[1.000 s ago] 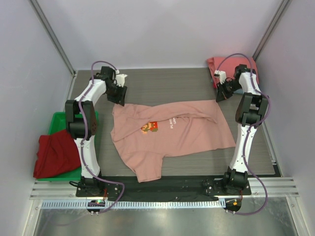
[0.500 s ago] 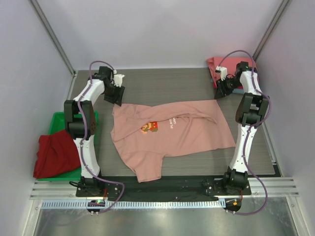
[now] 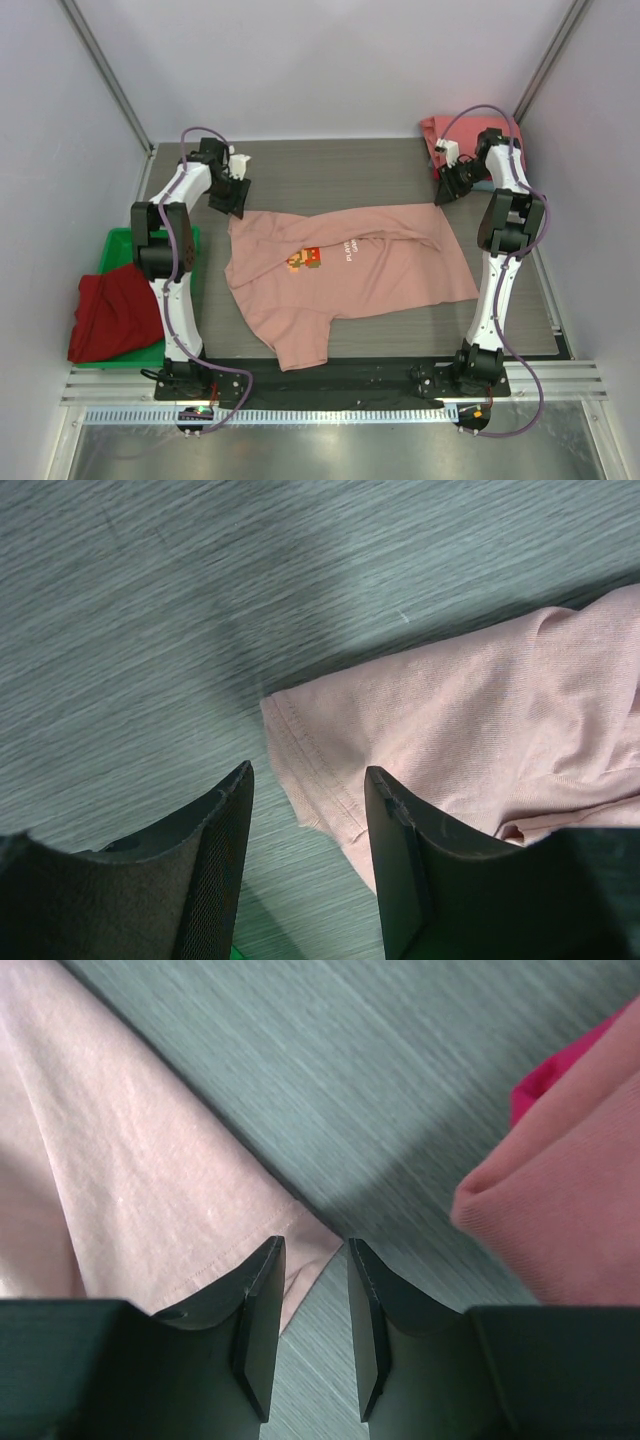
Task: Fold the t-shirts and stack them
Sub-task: Fold the tshirt
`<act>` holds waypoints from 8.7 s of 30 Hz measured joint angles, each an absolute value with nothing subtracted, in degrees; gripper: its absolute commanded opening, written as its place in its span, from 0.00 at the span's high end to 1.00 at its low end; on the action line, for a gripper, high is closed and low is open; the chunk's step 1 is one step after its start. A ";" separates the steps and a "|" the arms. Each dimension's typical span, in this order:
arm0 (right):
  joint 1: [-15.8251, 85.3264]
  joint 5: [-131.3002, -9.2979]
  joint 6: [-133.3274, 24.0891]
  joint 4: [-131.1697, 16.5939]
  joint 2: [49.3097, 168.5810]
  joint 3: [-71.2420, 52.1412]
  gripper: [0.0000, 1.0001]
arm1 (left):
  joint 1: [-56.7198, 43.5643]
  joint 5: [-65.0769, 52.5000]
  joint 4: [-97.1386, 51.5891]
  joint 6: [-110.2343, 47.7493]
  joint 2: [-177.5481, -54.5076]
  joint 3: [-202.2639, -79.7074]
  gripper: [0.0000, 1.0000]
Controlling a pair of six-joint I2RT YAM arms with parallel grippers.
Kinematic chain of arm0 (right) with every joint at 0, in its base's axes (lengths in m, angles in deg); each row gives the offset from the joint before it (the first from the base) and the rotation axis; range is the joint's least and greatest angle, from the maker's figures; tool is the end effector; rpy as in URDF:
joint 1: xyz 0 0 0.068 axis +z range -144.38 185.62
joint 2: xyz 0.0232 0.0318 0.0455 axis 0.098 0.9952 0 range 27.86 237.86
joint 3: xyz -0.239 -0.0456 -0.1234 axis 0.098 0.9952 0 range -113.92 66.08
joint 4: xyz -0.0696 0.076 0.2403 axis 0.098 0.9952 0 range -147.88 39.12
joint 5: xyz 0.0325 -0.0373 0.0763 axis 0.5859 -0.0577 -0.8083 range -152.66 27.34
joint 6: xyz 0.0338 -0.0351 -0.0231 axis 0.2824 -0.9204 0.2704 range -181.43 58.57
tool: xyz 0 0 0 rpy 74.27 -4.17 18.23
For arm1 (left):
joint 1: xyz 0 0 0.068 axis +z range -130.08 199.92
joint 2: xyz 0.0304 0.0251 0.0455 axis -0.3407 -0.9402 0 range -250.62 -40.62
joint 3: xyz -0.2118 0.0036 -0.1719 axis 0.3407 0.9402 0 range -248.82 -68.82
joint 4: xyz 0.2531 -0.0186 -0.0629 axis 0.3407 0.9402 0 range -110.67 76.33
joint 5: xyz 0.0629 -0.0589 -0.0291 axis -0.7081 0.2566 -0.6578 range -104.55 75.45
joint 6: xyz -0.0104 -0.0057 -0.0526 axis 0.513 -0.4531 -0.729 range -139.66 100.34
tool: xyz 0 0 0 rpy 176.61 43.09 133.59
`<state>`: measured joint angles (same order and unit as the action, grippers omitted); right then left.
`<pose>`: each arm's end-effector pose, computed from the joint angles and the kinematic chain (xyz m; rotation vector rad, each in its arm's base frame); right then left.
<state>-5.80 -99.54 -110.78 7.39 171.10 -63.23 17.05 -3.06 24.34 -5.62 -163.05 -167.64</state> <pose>0.4972 -0.0787 0.1701 -0.9188 2.4226 0.6209 0.4489 -0.0296 0.1918 0.4550 2.7054 -0.2243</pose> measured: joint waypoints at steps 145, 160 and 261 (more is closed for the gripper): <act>-4.22 -87.67 -96.11 -23.19 89.27 -3.06 0.99 | 24.98 11.27 23.75 -7.19 -118.31 -158.64 1.00; -4.24 -87.67 -94.86 -29.41 144.81 -21.01 0.99 | 24.33 7.82 20.67 -11.78 -160.82 -166.86 1.00; -1.16 -88.22 -120.17 -13.31 122.41 -3.65 0.51 | -25.33 -5.05 34.77 10.36 -116.24 -116.21 0.53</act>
<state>-1.16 -88.22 -120.17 -13.31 122.41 -3.65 -25.33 -5.05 34.77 10.36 -116.24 -116.21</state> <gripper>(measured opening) 0.486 0.468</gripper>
